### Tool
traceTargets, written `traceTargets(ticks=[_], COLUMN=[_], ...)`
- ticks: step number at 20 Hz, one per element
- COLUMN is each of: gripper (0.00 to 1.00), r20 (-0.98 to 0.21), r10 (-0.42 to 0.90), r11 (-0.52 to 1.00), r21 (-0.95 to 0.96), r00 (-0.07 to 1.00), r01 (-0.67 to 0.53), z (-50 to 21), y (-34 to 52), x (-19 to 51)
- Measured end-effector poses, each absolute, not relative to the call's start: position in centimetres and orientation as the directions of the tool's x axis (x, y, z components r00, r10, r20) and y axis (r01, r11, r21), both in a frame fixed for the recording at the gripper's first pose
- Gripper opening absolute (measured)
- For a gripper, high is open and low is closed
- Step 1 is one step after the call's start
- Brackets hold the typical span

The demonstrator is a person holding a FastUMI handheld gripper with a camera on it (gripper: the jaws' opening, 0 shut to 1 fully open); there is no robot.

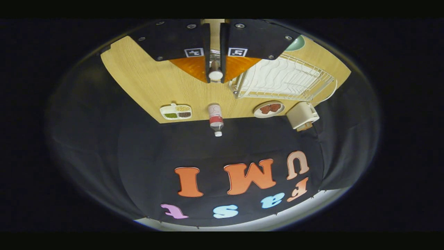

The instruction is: Take the plate from the dish rack, then take the spoon from the basket and place it into the plate.

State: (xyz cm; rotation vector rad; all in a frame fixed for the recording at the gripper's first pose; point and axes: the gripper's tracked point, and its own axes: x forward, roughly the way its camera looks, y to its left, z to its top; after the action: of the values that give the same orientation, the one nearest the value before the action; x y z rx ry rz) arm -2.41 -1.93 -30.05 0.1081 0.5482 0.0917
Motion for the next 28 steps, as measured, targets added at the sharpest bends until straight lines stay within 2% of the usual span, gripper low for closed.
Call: traceTargets(ticks=[6,11,18,28], gripper=[0.11,0.11,0.11,0.11], r20=[-0.448,-0.428,-0.462,-0.532], r10=[0.201,0.282,0.377,0.477], r11=[0.978,0.958,0.923,0.877], r21=[0.147,0.179,0.257,0.232], r00=[0.871,0.859,0.803,0.699], r01=[-0.149,-0.226,-0.285,-0.421], z=[-22.8,-21.3,-24.6,-32.5], y=[0.0,2.5,7.6,14.8], x=[-4.2,-6.7,-10.7,-12.6])
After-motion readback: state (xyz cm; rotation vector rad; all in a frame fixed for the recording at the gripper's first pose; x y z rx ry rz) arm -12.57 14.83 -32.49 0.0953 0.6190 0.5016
